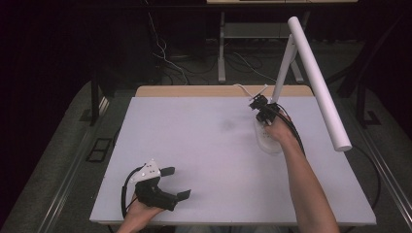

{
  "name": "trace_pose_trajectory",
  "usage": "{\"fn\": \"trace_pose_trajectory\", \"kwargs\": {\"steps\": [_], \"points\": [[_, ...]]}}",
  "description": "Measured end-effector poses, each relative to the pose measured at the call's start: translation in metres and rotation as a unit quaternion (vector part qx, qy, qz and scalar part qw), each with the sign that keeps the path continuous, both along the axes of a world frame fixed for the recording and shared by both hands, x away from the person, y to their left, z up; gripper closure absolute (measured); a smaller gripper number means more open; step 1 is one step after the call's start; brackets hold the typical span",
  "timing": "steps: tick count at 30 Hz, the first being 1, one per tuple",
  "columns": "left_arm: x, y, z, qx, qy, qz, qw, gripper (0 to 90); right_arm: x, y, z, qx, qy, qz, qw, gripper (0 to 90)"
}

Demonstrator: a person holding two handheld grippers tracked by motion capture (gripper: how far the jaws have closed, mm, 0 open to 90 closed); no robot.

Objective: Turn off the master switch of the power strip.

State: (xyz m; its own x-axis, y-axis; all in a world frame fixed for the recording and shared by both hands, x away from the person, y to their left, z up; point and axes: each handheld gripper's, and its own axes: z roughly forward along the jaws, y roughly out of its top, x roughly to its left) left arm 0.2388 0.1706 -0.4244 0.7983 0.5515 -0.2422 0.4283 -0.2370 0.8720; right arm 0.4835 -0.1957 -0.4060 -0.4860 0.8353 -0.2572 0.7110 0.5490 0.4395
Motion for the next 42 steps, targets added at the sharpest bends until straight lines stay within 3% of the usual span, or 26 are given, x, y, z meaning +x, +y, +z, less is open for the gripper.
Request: {"fn": "trace_pose_trajectory", "kwargs": {"steps": [9,15,20,30,37,41,42], "points": [[0.001,0.001,0.0,-0.001,0.0,0.003,1.0,0.0,-0.002,0.005,0.002,-0.03,-0.012,0.014,0.9994,89.8],[0.001,0.001,0.0,-0.003,0.0,0.001,1.0,0.0,-0.005,0.007,0.004,-0.029,-0.017,0.016,0.9993,89.7],[0.001,0.002,0.001,-0.01,-0.001,0.003,0.9999,0.0,-0.006,0.003,0.017,0.001,-0.032,0.014,0.9994,89.6],[0.002,0.001,0.001,-0.011,0.0,0.001,0.9999,0.0,-0.017,0.009,0.03,0.024,-0.043,0.032,0.9983,89.5],[0.001,0.0,0.001,-0.01,-0.001,-0.002,0.9999,0.0,-0.032,0.015,0.042,0.037,-0.063,0.055,0.9958,89.4],[0.001,-0.001,0.001,-0.013,0.0,-0.001,0.9999,0.0,-0.04,0.014,0.049,0.057,-0.072,0.06,0.9939,89.4],[0.001,-0.001,0.001,-0.014,0.0,-0.001,0.9999,0.0,-0.046,0.011,0.05,0.08,-0.072,0.065,0.9921,89.4]]}}
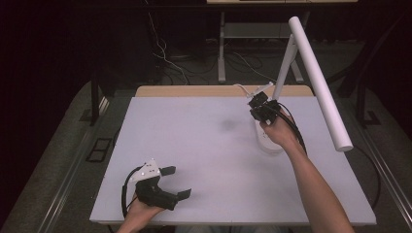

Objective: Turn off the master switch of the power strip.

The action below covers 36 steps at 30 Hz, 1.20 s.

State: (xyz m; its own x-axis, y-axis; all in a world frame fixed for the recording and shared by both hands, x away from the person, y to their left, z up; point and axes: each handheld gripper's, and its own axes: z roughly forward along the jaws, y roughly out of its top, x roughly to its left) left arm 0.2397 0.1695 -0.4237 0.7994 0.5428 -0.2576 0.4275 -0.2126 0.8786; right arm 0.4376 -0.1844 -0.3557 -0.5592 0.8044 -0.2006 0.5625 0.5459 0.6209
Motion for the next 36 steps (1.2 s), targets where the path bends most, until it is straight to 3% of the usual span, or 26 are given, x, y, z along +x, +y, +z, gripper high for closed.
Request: {"fn": "trace_pose_trajectory", "kwargs": {"steps": [10,13,14,16,18,19,21,26,28,30,32,36], "points": [[0.0,0.0,0.0,0.004,-0.002,-0.002,1.0,0.0,-0.027,-0.016,0.002,0.075,-0.007,0.017,0.997,84.0],[0.0,0.0,0.0,0.004,-0.001,-0.003,1.0,0.0,-0.039,-0.023,0.004,0.103,-0.009,0.024,0.9943,76.5],[0.0,-0.001,0.0,0.004,-0.001,-0.003,1.0,0.0,-0.046,-0.028,0.005,0.125,-0.007,0.026,0.9918,69.9],[0.0,-0.001,0.0,0.004,-0.002,-0.002,1.0,0.0,-0.048,-0.03,0.006,0.131,-0.007,0.028,0.9909,66.3],[0.0,-0.001,0.0,0.002,-0.003,0.0,1.0,0.0,-0.057,-0.034,0.009,0.156,-0.005,0.035,0.9871,61.8],[0.0,-0.001,0.0,0.001,-0.003,0.0,1.0,0.0,-0.064,-0.037,0.012,0.168,-0.009,0.042,0.9849,55.4],[0.0,-0.001,0.0,0.001,-0.003,0.0,1.0,0.0,-0.066,-0.038,0.013,0.17,-0.009,0.043,0.9845,51.9],[-0.001,-0.001,0.0,0.004,-0.006,0.0,1.0,0.0,-0.084,-0.043,0.015,0.19,-0.015,0.045,0.9806,27.2],[0.0,-0.001,0.0,0.003,-0.005,0.0,1.0,0.0,-0.091,-0.045,0.014,0.185,-0.009,0.047,0.9815,13.3],[0.0,-0.001,0.0,0.002,-0.004,0.001,1.0,0.0,-0.099,-0.048,0.012,0.186,-0.007,0.047,0.9813,10.2],[0.0,-0.001,0.0,0.002,-0.005,0.0,1.0,0.0,-0.106,-0.05,0.009,0.189,-0.001,0.048,0.9808,0.1],[-0.001,-0.002,0.001,0.005,-0.011,0.006,0.9999,0.0,-0.12,-0.056,0.001,0.194,-0.009,0.05,0.9796,0.2]]}}
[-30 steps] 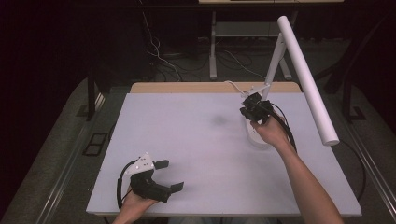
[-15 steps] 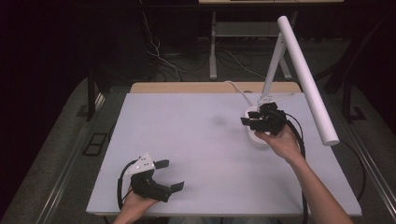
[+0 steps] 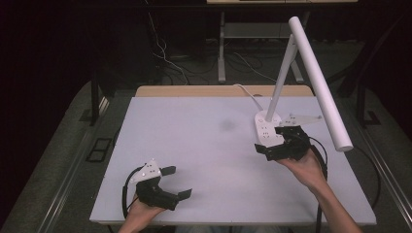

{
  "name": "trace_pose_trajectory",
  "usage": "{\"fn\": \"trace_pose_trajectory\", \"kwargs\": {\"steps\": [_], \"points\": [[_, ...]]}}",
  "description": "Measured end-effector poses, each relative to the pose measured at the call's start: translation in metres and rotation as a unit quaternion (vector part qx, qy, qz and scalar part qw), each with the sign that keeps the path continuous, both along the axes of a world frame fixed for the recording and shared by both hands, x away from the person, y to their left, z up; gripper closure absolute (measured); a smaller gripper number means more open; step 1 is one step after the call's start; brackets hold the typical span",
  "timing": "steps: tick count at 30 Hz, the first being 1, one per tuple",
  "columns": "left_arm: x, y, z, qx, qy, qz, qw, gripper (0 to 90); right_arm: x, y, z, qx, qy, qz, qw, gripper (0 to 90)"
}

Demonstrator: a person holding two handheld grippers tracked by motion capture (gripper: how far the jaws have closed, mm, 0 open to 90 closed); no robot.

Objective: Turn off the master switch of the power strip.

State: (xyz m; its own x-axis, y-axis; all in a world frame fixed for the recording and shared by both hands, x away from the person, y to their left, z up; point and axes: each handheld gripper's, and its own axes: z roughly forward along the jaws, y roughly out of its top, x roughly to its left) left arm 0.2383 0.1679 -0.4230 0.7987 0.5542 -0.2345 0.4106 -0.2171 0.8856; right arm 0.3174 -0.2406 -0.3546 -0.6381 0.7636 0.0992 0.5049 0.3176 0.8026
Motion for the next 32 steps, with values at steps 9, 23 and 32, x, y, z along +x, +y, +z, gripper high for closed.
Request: {"fn": "trace_pose_trajectory", "kwargs": {"steps": [9,23,32], "points": [[0.0,0.0,0.0,-0.001,0.002,0.003,1.0,0.0,-0.026,-0.017,-0.024,0.011,0.015,-0.006,0.9998,0.2],[0.002,0.002,-0.001,0.002,0.004,0.008,1.0,0.0,-0.058,-0.044,-0.05,0.05,0.036,-0.029,0.9977,0.3],[0.003,0.004,-0.002,-0.001,0.005,0.012,0.9999,0.0,-0.075,-0.049,-0.061,0.051,0.033,-0.025,0.9979,0.3]]}}
